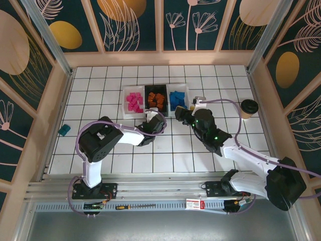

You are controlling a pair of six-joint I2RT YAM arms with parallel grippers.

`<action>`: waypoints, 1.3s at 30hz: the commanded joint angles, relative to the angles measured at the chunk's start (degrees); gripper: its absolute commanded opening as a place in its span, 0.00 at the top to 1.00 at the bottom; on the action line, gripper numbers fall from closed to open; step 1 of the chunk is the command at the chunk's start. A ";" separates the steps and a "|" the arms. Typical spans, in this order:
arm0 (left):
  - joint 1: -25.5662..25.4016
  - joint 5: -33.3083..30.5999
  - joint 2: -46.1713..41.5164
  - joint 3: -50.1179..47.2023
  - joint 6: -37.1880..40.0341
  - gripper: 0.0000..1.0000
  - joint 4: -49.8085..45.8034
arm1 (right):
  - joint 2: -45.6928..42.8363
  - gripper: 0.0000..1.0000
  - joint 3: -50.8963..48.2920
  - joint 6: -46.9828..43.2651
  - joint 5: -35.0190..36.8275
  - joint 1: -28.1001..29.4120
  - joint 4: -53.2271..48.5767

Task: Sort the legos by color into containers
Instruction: Pick up the lego from the center of the table, then place the lego in the container.

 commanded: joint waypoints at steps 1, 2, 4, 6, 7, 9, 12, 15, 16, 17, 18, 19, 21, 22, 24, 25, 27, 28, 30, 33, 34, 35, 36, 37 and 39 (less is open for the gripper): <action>-0.13 3.76 -3.03 -3.63 -0.97 0.73 0.31 | -1.40 0.30 -1.21 0.82 2.09 -0.58 -0.30; -0.07 5.22 -4.37 -4.77 -1.51 0.75 0.30 | -1.32 0.30 -1.36 0.97 2.27 -0.67 -0.17; -0.10 7.74 -7.50 -6.36 -2.78 0.76 -0.26 | -1.11 0.30 -1.71 1.27 2.08 -0.81 0.16; -0.12 9.98 -11.67 -7.72 -3.85 0.76 -1.43 | -0.92 0.30 -2.24 1.69 1.76 -0.77 0.61; -0.13 10.67 -12.61 -7.84 -4.04 0.76 -2.32 | -0.68 0.30 -2.48 1.78 1.50 -0.79 0.83; 0.00 10.96 -16.67 -6.31 -3.38 0.76 -5.65 | -0.24 0.30 -2.84 2.13 1.33 -0.85 0.89; 0.53 9.17 -17.75 -0.40 -0.53 0.75 -12.15 | 0.62 0.30 -3.36 2.60 0.74 -0.85 1.05; 3.69 11.58 -16.70 4.46 0.50 0.74 -14.56 | 0.92 0.30 -3.59 3.02 0.57 -0.85 0.80; 5.00 13.26 -15.88 7.25 0.42 0.74 -14.87 | 0.84 0.30 -3.70 3.11 0.63 -0.85 0.66; 6.46 14.44 -14.68 9.20 0.27 0.74 -15.20 | 0.79 0.30 -3.67 3.11 0.71 -0.86 0.52; 7.62 14.74 -13.37 11.12 0.30 0.74 -15.47 | 0.67 0.30 -3.73 3.15 0.71 -0.85 0.23; 8.45 14.99 -11.18 12.52 0.56 0.74 -15.71 | 0.45 0.30 -3.76 3.19 0.71 -0.85 0.11; 9.98 15.28 -7.00 17.31 1.03 0.74 -17.47 | 0.09 0.30 -3.85 3.19 0.78 -0.85 -0.34; 10.44 15.71 -5.32 19.08 1.27 0.74 -17.96 | 0.02 0.30 -3.94 3.20 0.89 -0.85 -0.54; 11.17 15.86 -1.60 22.90 1.84 0.73 -19.19 | -0.37 0.30 -4.02 3.26 1.03 -0.85 -1.13; 11.52 15.38 -0.19 24.38 2.15 0.73 -19.72 | -0.49 0.30 -4.09 3.28 1.05 -0.81 -1.42; 12.84 15.18 2.70 27.07 2.01 0.72 -20.85 | -1.00 0.30 -4.33 3.37 0.90 -0.85 -1.60; 13.47 15.53 3.54 27.66 1.73 0.72 -20.88 | -1.17 0.30 -4.37 3.37 0.93 -0.85 -1.73; 14.57 16.03 4.63 28.44 1.36 0.69 -20.55 | -1.62 0.30 -4.38 3.33 0.92 -0.89 -2.18; 14.64 16.87 4.40 29.24 2.11 0.40 -20.23 | -2.29 0.29 -4.29 2.90 1.20 -0.85 -2.78; 14.65 17.11 3.89 29.09 2.12 0.31 -20.08 | -2.40 0.28 -4.12 2.77 1.37 -0.85 -3.09; 14.63 17.17 2.85 28.79 2.12 0.22 -20.01 | -2.44 0.27 -3.88 2.67 1.73 -0.85 -3.55; 14.64 17.23 1.62 28.22 2.26 0.16 -19.73 | -2.54 0.26 -3.70 2.71 2.05 -0.86 -3.82; 14.69 17.24 -0.26 27.00 2.27 0.10 -19.09 | -2.77 0.20 -3.60 2.58 2.61 -0.93 -4.02; 14.63 17.22 -4.41 24.20 2.42 0.01 -17.44 | -3.47 0.11 -3.67 2.50 3.59 -1.05 -4.01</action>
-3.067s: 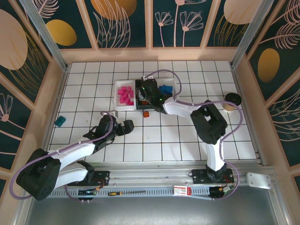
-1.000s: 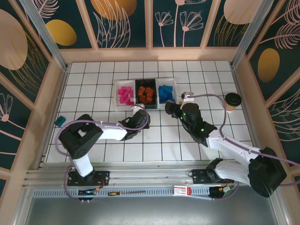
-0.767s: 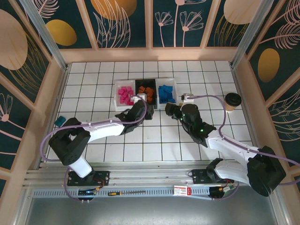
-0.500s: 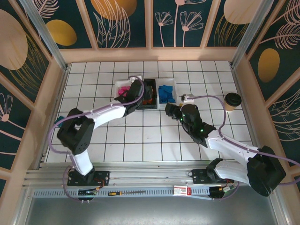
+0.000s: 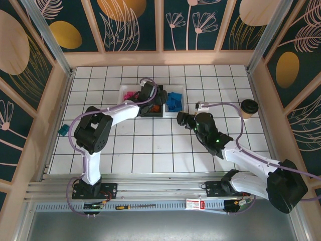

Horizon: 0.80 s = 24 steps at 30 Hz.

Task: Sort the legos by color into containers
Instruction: Place the lego in the container, then reset both arms

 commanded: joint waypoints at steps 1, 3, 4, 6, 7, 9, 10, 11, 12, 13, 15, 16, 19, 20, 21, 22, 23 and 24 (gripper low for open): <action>0.46 -0.29 -9.36 -3.52 0.88 0.01 1.83 | -2.13 0.09 -0.24 -0.05 3.17 -0.43 -0.69; 0.46 -0.68 -14.52 -6.85 0.91 0.01 3.29 | -2.95 0.08 -0.24 -0.23 4.76 -0.53 -0.93; 0.41 -1.05 -18.57 -8.86 0.93 0.01 4.23 | -3.34 0.08 -0.33 -0.51 5.61 -0.53 -0.96; 0.40 -2.98 -24.62 -13.08 1.47 0.01 5.87 | -4.23 0.08 -0.72 -1.68 7.06 -0.61 -0.16; 0.40 -4.86 -27.92 -15.24 1.90 0.01 6.60 | -4.62 0.08 -1.01 -2.26 7.97 -0.66 0.37; 0.48 -9.42 -33.71 -19.51 3.66 0.01 7.87 | -4.84 0.05 -1.12 -3.24 10.10 -0.61 1.03; 0.43 -12.12 -36.74 -22.37 5.08 0.01 8.99 | -4.78 0.02 -1.06 -3.89 11.12 -0.68 0.86; 0.40 -15.18 -39.34 -25.03 6.46 0.01 9.88 | -4.70 0.01 -0.98 -4.63 11.72 -0.69 0.76; 0.40 -18.00 -41.51 -26.71 7.48 0.01 10.44 | -4.58 0.01 -0.87 -4.88 12.60 -0.77 0.48; 0.44 -20.73 -43.70 -28.88 9.19 0.01 11.19 | -4.50 0.01 -0.86 -4.81 13.75 -0.86 0.29; 0.70 -25.70 -46.83 -31.99 12.17 0.01 12.41 | -4.38 0.01 -1.19 -4.60 16.07 -1.15 0.72; 1.11 -27.90 -47.92 -33.09 13.41 0.01 12.59 | -4.45 0.01 -1.65 -4.89 16.65 -1.38 1.51; 3.15 -33.97 -49.52 -37.29 20.43 0.01 18.50 | -4.45 0.01 -3.03 -6.46 15.08 -3.09 4.79; 4.34 -34.87 -49.64 -38.70 22.60 0.01 20.42 | -4.42 0.01 -3.23 -6.36 14.43 -3.89 5.24; 6.18 -35.41 -49.55 -39.53 23.40 0.01 21.58 | -4.32 0.01 -3.31 -5.94 13.75 -5.03 5.60; 8.70 -34.77 -49.11 -39.95 23.30 0.01 21.82 | -4.04 0.01 -3.47 -5.12 13.14 -6.43 5.80; 10.99 -33.65 -48.51 -40.26 22.62 0.01 21.86 | -3.85 0.01 -3.66 -5.07 11.58 -7.63 6.42; 13.59 -32.17 -47.80 -40.82 22.12 0.01 22.70 | -3.69 0.01 -3.90 -5.08 9.32 -8.03 7.00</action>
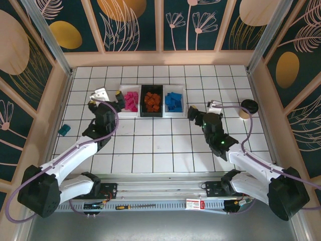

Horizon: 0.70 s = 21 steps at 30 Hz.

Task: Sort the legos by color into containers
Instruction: Reset both arms

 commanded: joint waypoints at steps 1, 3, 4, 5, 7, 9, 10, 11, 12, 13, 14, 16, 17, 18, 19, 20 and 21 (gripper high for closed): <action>6.51 -1.99 1.38 -1.97 3.61 0.02 7.84 | 0.27 0.01 -0.86 0.45 -3.48 -4.10 4.52; 9.40 0.11 2.51 -4.17 6.40 0.01 12.84 | 0.25 0.01 -1.33 0.86 -5.43 -5.97 5.52; 10.62 0.15 3.20 -5.39 7.94 0.01 15.34 | 0.13 0.01 -1.65 0.66 -6.21 -6.65 6.16; 12.04 0.68 3.95 -6.25 9.50 0.02 16.93 | -0.02 0.01 -1.92 0.54 -6.54 -7.07 6.68; 15.09 1.68 5.77 -7.49 10.91 0.01 18.41 | -0.44 0.01 -2.51 -0.19 -7.31 -7.67 7.48; 17.85 3.71 8.22 -8.65 10.87 0.01 19.27 | -0.62 0.01 -2.95 -0.66 -7.62 -8.09 7.89; 18.66 4.15 9.75 -9.21 10.70 0.02 20.21 | -0.78 0.01 -3.14 -0.69 -7.55 -8.25 8.07; 18.99 5.39 11.14 -9.68 10.85 0.01 21.48 | -0.77 0.01 -3.40 -0.83 -7.74 -8.51 8.30; 19.02 6.72 12.49 -10.32 11.03 0.02 22.71 | -0.76 0.01 -3.55 -1.00 -7.84 -8.64 8.57; 19.00 8.06 13.67 -11.22 10.64 0.02 24.62 | -0.66 0.01 -3.74 -1.17 -7.77 -8.77 8.84; 18.99 8.65 15.13 -12.51 10.29 0.01 27.32 | -0.61 0.01 -3.86 -1.23 -7.56 -8.97 9.02; 19.02 8.23 17.79 -14.52 10.39 0.02 32.15 | -0.50 0.01 -4.12 -1.84 -8.01 -9.38 9.46; 19.07 8.13 18.84 -15.02 10.99 0.02 34.83 | -0.39 0.01 -4.20 -2.34 -8.22 -9.54 9.71; 19.15 8.62 19.06 -14.25 11.43 0.01 33.49 | -0.30 0.01 -4.37 -2.90 -8.27 -9.61 9.94; 19.32 9.28 19.91 -14.42 12.55 0.02 35.45 | -0.14 0.01 -4.68 -3.73 -8.39 -9.73 10.43; 19.26 10.01 20.36 -15.41 13.54 0.01 38.02 | 0.07 0.01 -4.99 -4.23 -8.48 -9.83 10.89; 19.26 9.99 20.83 -17.52 13.33 0.02 43.04 | 0.24 0.01 -5.25 -4.48 -8.64 -10.00 11.18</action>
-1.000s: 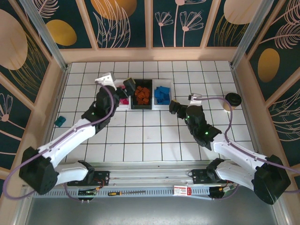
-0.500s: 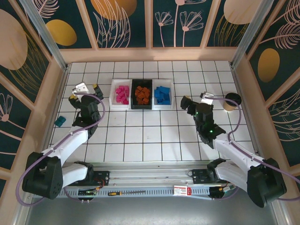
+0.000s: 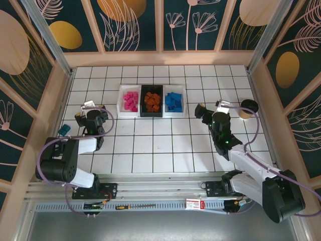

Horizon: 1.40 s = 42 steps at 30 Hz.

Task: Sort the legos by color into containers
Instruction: Reset both arms

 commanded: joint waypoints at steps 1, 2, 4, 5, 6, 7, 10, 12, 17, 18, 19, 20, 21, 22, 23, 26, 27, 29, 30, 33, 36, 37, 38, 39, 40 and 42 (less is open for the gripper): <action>0.27 2.24 0.71 -5.86 2.49 0.02 20.22 | 0.24 0.01 -1.26 -2.96 -0.96 -0.81 3.85; 0.37 2.72 -0.17 -6.39 2.03 0.01 19.34 | 0.41 0.01 -1.48 -3.69 -1.61 -0.86 4.25; 0.35 3.72 0.02 -6.28 2.38 0.01 19.48 | 0.45 0.01 -1.69 -4.86 -2.51 -1.07 4.42; 0.77 5.18 -0.02 -6.30 2.36 0.01 19.39 | 0.49 0.01 -1.82 -5.10 -2.57 -1.20 4.49; 1.64 8.25 0.15 -7.08 2.26 0.01 20.58 | 0.39 0.01 -2.16 -5.47 -3.00 -1.37 4.76; 2.96 14.26 1.65 -9.31 2.74 0.01 25.79 | 0.28 0.01 -2.43 -5.72 -3.39 -1.57 5.09; 3.17 16.18 0.88 -10.98 3.71 0.01 26.82 | -0.28 0.01 -2.70 -5.99 -4.02 -2.32 5.11; 3.17 11.09 2.96 -9.99 1.82 0.01 28.59 | -0.65 0.01 -3.07 -5.90 -4.28 -2.70 5.72; 3.17 10.86 2.14 -9.76 1.79 0.01 26.93 | -0.54 0.01 -4.46 -8.14 -5.79 -3.95 8.49; 3.17 10.94 2.10 -9.78 1.74 0.01 26.67 | -0.60 0.01 -5.69 -9.72 -5.77 -3.95 11.03; 3.17 10.98 2.04 -9.67 1.65 0.01 26.47 | -0.69 0.01 -6.88 -10.13 -5.13 -4.04 13.48; 3.17 10.87 2.19 -9.78 1.81 0.01 26.87 | -0.86 0.01 -8.40 -10.46 -4.21 -4.29 16.38; 3.17 11.00 2.04 -9.70 1.69 0.01 26.54 | -1.05 0.01 -9.63 -11.16 -3.07 -4.69 19.19; 3.17 10.96 2.14 -9.74 1.81 0.01 26.73 | -1.25 0.01 -10.45 -12.08 -1.97 -5.40 21.08; 3.17 10.96 2.09 -9.70 1.81 0.01 26.64 | -1.30 0.01 -10.71 -12.67 -1.23 -6.67 22.14; 3.17 10.91 2.26 -9.34 1.64 0.01 26.11 | -1.18 0.01 -10.37 -13.85 -0.27 -12.83 21.85; 3.17 10.93 2.39 -9.18 1.55 0.01 26.11 | -0.89 0.01 -10.62 -13.90 -1.03 -15.30 22.19; 3.17 10.96 2.36 -9.20 1.60 0.01 25.99 | 0.34 0.01 -12.01 -13.96 -3.72 -19.69 25.16; 3.17 11.01 2.26 -9.33 1.58 0.01 26.14 | 1.59 0.01 -13.14 -13.99 -5.31 -21.65 27.81; 3.17 11.00 2.13 -9.59 1.66 0.01 26.49 | 8.36 0.01 -15.71 -14.21 -9.07 -25.09 39.06; 3.17 11.05 2.09 -9.67 1.71 0.01 26.55 | 16.28 0.01 -15.79 -15.03 -13.30 -25.94 48.05; 3.17 11.04 2.09 -9.72 1.71 0.01 26.61 | 18.62 0.01 -15.43 -16.48 -14.54 -25.86 50.16; 3.17 11.04 2.17 -9.74 1.72 0.01 26.61 | 21.35 0.01 -14.89 -16.97 -14.61 -25.69 52.21; 3.17 11.04 2.09 -9.69 1.71 0.01 26.61 | 23.78 0.01 -14.14 -16.47 -14.63 -26.05 52.56; 3.17 11.04 2.11 -9.69 1.71 0.01 26.61 | 26.47 0.01 -13.66 -15.99 -15.18 -26.47 54.12; 3.17 11.02 2.13 -9.69 1.68 0.01 26.61 | 31.87 0.01 -14.11 -16.34 -16.49 -26.63 59.88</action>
